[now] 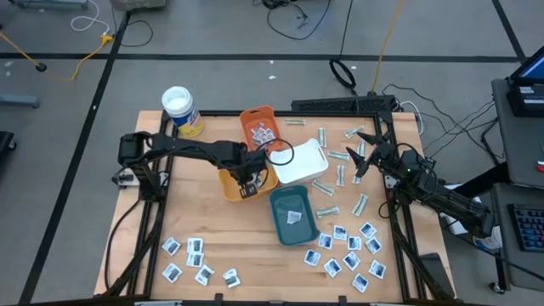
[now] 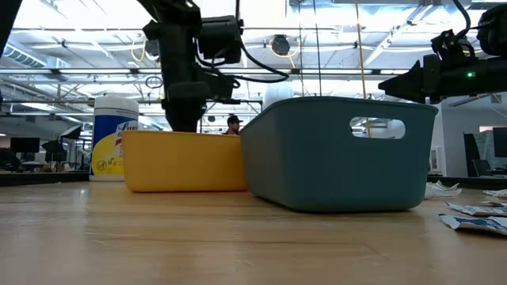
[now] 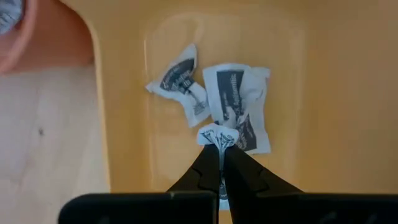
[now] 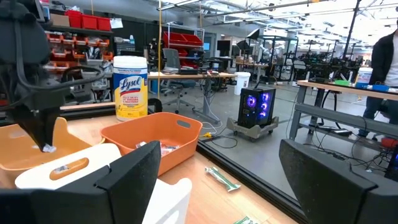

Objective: Pick & Place First Aid Supplies
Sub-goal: Put the black towelette pack into the yellow bin

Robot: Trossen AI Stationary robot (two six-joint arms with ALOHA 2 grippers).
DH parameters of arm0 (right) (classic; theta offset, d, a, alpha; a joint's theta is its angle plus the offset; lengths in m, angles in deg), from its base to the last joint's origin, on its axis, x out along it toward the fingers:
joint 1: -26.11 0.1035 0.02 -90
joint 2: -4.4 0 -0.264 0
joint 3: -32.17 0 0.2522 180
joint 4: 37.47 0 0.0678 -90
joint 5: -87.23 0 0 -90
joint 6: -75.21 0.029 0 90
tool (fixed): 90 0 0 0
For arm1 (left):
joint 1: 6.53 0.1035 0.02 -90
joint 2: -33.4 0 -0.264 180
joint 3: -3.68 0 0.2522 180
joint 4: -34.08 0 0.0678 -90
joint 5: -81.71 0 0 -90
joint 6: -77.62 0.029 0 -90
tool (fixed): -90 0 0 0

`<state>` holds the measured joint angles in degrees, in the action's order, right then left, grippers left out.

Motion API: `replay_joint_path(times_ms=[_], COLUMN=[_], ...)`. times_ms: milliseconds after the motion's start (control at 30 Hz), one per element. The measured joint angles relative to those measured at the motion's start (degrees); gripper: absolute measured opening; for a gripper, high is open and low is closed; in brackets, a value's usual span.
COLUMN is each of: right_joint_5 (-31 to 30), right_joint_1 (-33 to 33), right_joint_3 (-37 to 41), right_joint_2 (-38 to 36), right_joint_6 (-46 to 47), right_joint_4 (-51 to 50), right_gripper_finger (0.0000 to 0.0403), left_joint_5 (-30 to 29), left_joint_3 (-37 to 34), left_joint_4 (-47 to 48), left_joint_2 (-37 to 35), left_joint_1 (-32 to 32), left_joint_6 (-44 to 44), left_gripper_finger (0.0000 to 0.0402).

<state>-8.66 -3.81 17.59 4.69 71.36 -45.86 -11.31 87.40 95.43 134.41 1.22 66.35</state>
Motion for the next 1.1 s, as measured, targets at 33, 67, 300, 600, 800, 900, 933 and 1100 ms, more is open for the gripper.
replay_joint_path(times_ms=[33, 67, 300, 600, 800, 900, 933, 1100], right_joint_5=[0.0, 0.0, 0.0, 0.0, 0.0, 0.0, 0.0, 0.0], right_joint_1=[0.0, 0.0, 0.0, 0.0, 0.0, 0.0, 0.0, 0.0], right_joint_3=[0.0, 0.0, 0.0, 0.0, 0.0, 0.0, 0.0, 0.0], right_joint_2=[0.0, 0.0, 0.0, 0.0, 0.0, 0.0, 0.0, 0.0], right_joint_6=[0.0, 0.0, 0.0, 0.0, 0.0, 0.0, 0.0, 0.0], right_joint_4=[0.0, 0.0, 0.0, 0.0, 0.0, 0.0, 0.0, 0.0], right_gripper_finger=[0.0322, 0.0322, 0.0322, 0.0322, 0.0322, 0.0322, 0.0322, 0.0322], left_joint_5=[0.0, 0.0, 0.0, 0.8, 2.4, 4.4, 4.8, 4.9], left_joint_3=[-0.1, -0.1, -0.1, 2.4, 8.3, 11.0, 11.9, 15.0], left_joint_4=[0.0, 0.0, 0.4, 4.9, 12.6, 16.1, 17.0, 20.2], left_joint_2=[0.0, 0.0, 0.0, -0.3, -0.3, -0.3, -0.3, -0.3], left_joint_1=[0.0, 0.0, 0.0, 0.0, 0.0, -0.1, -0.2, -3.0], left_joint_6=[-0.1, -0.1, -1.3, -0.3, 2.3, 2.2, 2.1, 2.1], left_gripper_finger=[0.0005, 0.0009, 0.0104, 0.0262, 0.0294, 0.0294, 0.0293, 0.0280])
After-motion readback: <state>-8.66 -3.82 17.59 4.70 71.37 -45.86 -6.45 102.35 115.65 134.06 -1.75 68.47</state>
